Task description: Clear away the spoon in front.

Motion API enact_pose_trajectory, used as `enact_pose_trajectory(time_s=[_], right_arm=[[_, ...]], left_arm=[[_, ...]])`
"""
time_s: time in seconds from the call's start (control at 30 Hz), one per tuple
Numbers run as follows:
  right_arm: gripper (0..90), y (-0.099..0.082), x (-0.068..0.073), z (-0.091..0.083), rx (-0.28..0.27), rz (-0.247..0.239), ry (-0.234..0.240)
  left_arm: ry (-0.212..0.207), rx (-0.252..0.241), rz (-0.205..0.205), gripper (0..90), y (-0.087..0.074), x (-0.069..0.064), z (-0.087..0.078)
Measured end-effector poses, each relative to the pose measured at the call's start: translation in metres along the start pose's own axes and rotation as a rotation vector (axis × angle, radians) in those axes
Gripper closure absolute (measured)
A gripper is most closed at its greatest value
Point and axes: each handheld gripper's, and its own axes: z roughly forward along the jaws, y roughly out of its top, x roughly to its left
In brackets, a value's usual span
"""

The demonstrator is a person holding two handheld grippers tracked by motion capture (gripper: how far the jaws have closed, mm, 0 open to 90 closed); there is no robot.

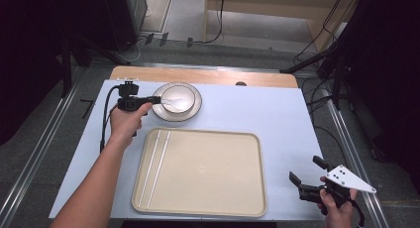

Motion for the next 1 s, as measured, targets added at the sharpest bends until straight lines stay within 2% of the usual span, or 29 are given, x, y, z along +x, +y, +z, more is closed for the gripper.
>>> enact_pose_trajectory(time_s=[0.2, 0.43, 0.63, 1.0], right_arm=[[2.6, 0.0, 0.001, 0.0, 0.001, -0.002, 0.001], [2.6, 0.0, 0.0, 0.001, 0.002, -0.001, 0.002], [2.6, 0.0, 0.001, 0.001, 0.004, 0.0, 0.001], [2.6, 0.0, 0.001, 0.001, 0.005, 0.0, 0.0]], left_arm=[[-0.053, 0.012, 0.006, 80.1, -0.007, 0.001, -0.002], [-0.127, 0.037, 0.073, 85.9, -0.015, -0.006, -0.003], [-0.136, 0.022, 0.096, 87.0, -0.02, -0.009, -0.003], [-0.108, -0.027, 0.138, 87.3, -0.024, -0.021, -0.011]])
